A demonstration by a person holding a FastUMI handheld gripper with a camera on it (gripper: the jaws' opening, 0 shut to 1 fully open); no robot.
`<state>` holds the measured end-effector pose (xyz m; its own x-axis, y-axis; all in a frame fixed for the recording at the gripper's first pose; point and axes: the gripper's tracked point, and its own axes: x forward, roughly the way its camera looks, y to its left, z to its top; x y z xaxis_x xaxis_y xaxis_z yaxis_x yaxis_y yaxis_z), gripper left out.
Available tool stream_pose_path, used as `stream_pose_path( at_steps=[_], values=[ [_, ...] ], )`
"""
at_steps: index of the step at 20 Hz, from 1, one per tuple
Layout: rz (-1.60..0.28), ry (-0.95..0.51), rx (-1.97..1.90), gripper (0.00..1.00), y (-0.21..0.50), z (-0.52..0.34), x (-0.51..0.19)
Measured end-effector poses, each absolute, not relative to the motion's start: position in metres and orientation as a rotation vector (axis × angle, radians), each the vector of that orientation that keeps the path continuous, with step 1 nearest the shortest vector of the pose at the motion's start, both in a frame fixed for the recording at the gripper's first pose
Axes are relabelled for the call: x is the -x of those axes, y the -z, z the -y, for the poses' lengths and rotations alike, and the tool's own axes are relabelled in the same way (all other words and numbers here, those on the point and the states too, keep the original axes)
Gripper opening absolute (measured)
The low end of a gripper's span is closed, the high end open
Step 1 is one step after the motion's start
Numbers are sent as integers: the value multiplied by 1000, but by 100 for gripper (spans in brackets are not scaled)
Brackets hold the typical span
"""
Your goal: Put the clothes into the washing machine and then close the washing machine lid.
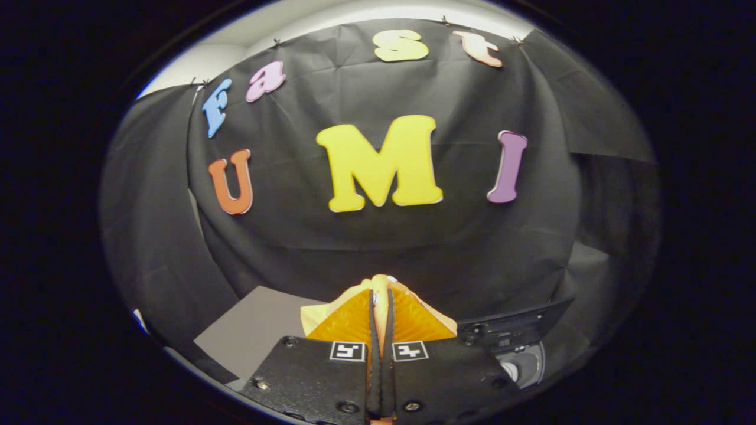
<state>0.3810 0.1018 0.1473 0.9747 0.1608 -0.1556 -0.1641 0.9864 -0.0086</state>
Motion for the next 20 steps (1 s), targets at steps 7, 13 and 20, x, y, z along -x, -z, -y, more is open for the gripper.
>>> stream_pose_path(
  at_steps=[7, 13, 20],
  values=[
    [-129, -20, -11, 4, -158, 2, -365],
    [-130, 45, -34, 4, -154, 58, -353],
    [-173, 64, -36, 4, -121, 82, -354]
  ],
)
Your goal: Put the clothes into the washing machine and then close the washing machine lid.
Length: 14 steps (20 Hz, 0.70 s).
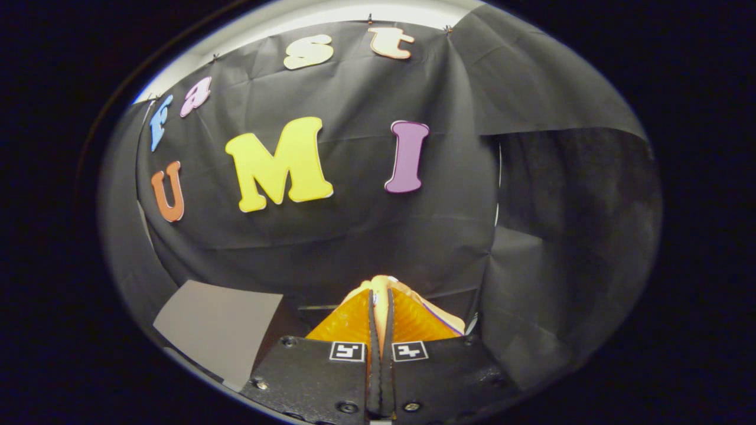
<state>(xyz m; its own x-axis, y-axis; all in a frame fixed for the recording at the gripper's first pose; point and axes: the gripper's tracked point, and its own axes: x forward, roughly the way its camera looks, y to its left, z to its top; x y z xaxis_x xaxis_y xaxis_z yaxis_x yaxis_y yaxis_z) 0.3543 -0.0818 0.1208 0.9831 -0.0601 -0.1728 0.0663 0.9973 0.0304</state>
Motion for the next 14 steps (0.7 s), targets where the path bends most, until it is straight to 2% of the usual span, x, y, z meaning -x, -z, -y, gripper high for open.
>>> stream_pose_path(
  at_steps=[14],
  values=[
    [-410, 55, -5, 4, 25, 104, -404]
  ],
)
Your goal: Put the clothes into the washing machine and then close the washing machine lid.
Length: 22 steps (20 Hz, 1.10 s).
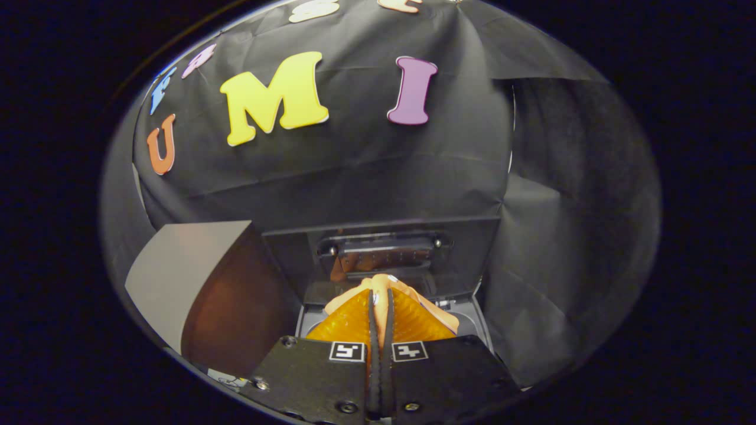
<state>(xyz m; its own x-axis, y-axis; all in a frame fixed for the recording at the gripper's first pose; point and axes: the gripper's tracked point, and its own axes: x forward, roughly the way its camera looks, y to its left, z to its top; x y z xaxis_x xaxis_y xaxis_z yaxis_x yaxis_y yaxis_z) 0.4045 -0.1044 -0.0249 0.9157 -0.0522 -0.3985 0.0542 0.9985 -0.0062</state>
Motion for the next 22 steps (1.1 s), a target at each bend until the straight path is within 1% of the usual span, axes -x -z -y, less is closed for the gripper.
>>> stream_pose_path(
  at_steps=[7, 13, 22],
  values=[
    [-532, 77, 30, 4, 98, 117, -432],
    [-647, 78, 29, 4, 164, 123, -443],
    [-801, 104, -9, 4, 237, 126, -454]
  ],
)
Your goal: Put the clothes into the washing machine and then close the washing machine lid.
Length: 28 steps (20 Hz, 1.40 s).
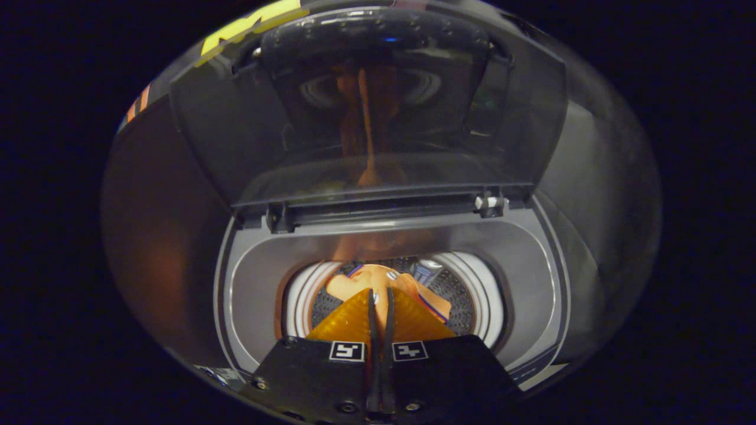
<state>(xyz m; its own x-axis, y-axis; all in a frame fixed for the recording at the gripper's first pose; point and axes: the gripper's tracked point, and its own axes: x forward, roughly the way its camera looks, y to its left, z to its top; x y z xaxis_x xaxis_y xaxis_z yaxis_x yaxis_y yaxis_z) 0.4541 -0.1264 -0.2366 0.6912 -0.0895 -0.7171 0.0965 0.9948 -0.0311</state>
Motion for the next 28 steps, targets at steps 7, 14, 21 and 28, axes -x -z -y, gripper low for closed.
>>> stream_pose_path(
  at_steps=[7, 14, 21, 28],
  values=[
    [-882, 127, -11, 4, 266, 127, -453],
    [-874, 128, -7, 4, 270, 127, -455],
    [-898, 121, -12, 82, 272, 123, -446],
    [-809, 95, 55, 82, 238, 123, -440]
  ],
)
